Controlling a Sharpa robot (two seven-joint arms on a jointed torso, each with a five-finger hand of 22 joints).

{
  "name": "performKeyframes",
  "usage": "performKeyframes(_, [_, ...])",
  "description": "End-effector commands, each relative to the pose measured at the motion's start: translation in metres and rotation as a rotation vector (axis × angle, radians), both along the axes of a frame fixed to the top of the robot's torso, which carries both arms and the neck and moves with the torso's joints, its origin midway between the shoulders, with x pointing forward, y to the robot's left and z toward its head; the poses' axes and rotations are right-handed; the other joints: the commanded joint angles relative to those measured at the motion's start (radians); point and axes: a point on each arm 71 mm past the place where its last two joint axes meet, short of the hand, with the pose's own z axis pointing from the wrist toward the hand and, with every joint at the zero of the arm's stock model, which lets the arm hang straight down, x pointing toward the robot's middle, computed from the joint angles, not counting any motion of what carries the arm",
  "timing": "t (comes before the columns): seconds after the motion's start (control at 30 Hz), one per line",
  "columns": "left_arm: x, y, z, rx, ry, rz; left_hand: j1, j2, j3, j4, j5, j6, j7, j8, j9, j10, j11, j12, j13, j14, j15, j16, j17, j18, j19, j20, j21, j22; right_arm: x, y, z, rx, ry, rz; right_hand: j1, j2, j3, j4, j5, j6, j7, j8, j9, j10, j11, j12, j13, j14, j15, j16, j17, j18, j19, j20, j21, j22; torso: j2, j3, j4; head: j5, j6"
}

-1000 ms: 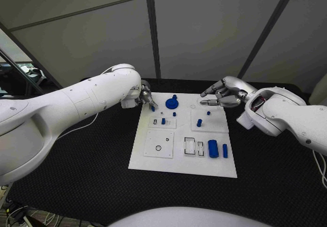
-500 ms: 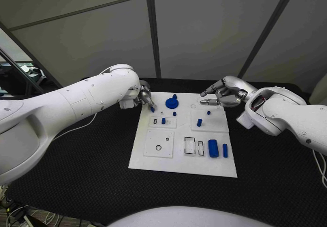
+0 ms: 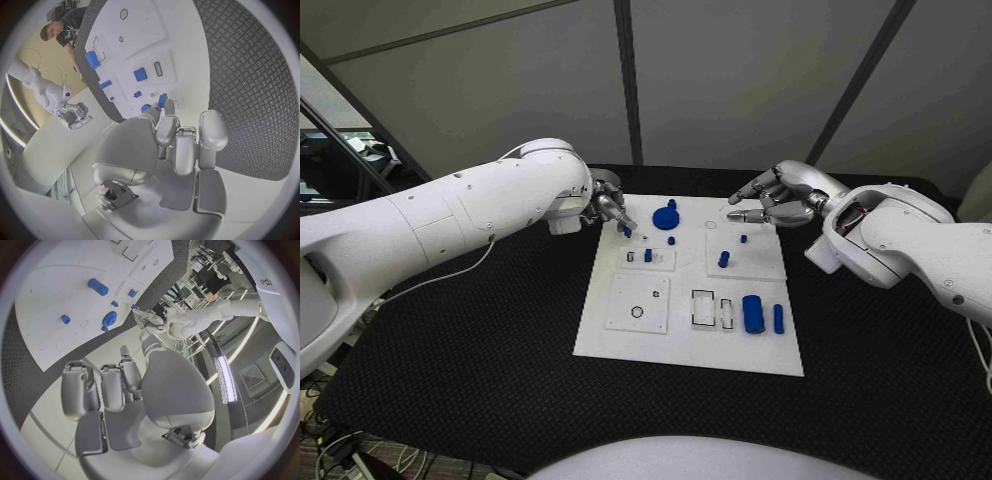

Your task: Assemble the parts on the task board

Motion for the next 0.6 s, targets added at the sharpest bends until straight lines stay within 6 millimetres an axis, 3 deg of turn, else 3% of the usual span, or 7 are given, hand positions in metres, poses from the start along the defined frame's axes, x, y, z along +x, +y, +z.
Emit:
performKeyframes(0.03, [-0.003,-0.003,0.005,-0.032,-0.065,-0.007,0.008,-0.003,0.082,-0.089,0.004,0.001,-0.004,0.008,0.003,0.008,-0.003,0.003,0.097,0.096,-0.009,0.005,0.234,-0.032,0.007,-0.001,0.005,0.004,0.0,0.001,0.002,0.003,-0.007,0.012,-0.009,0.003,-0.004,0.0,0.004,0.005,0.001,-0.005,-0.001,0.004,0.002,0.005,0.0,0.042,-0.005,-0.005,-0.001,0.006,0.005,-0.007,-0.004,0.06,0.0,0.0001,-0.0004,0.003,0.001])
performKeyframes(0.6, [-0.038,-0.004,-0.009,-0.005,-0.083,-0.045,0.005,-0.003,0.096,-0.111,0.007,0.006,-0.005,0.013,0.011,0.013,-0.004,0.006,0.096,0.097,-0.011,0.009,0.238,-0.034,0.017,-0.003,0.013,0.015,-0.001,-0.002,0.002,0.002,-0.007,0.008,-0.01,0.003,-0.005,0.0,0.004,0.005,0.001,-0.005,-0.001,0.005,0.002,0.005,0.001,0.043,-0.005,-0.004,0.0,0.006,0.006,-0.007,-0.003,0.062,0.001,-0.0005,-0.0021,0.01,-0.001])
